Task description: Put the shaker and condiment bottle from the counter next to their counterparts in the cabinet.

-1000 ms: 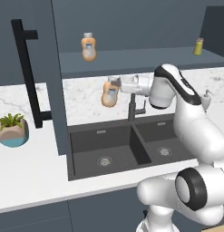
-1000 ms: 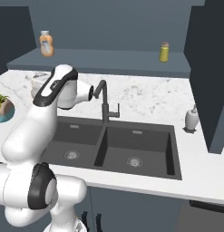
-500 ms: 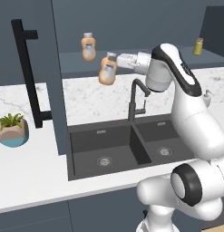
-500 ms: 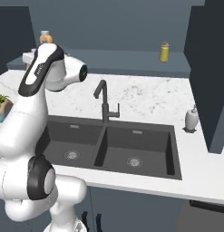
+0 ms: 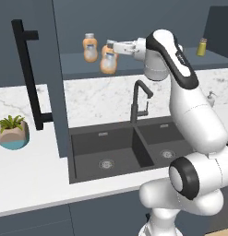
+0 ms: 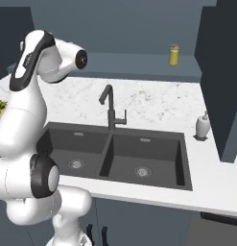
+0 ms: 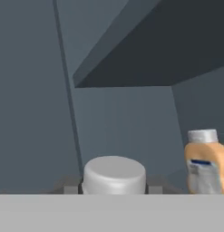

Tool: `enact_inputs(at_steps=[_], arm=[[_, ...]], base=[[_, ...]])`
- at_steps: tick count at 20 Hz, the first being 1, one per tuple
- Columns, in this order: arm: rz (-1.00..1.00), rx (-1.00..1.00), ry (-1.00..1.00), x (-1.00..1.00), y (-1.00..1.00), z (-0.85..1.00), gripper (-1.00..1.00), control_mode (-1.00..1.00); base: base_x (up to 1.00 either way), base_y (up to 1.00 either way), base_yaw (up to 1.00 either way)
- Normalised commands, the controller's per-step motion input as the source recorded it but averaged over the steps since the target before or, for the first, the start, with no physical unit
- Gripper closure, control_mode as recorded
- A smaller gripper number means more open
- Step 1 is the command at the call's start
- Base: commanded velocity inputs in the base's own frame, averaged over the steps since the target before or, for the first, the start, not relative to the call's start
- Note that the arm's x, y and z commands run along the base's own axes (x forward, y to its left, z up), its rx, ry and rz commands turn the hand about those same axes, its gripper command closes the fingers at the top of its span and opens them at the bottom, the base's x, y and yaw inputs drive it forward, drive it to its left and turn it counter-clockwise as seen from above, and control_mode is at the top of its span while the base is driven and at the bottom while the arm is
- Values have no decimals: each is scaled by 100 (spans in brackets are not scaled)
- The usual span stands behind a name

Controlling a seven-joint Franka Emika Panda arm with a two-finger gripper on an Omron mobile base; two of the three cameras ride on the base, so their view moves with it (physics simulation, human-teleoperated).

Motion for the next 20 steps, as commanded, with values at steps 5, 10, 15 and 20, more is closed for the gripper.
enact_inputs(at_steps=[5,10,15,20], arm=[[-9,-5,0,18,-7,28,100,-100],[0,-5,0,9,-22,12,100,-100],[0,-7,0,26,-17,0,100,-100],[-5,-2,0,22,-7,-5,100,-100]], base=[[0,0,0],[0,0,0],[0,0,0],[0,0,0]])
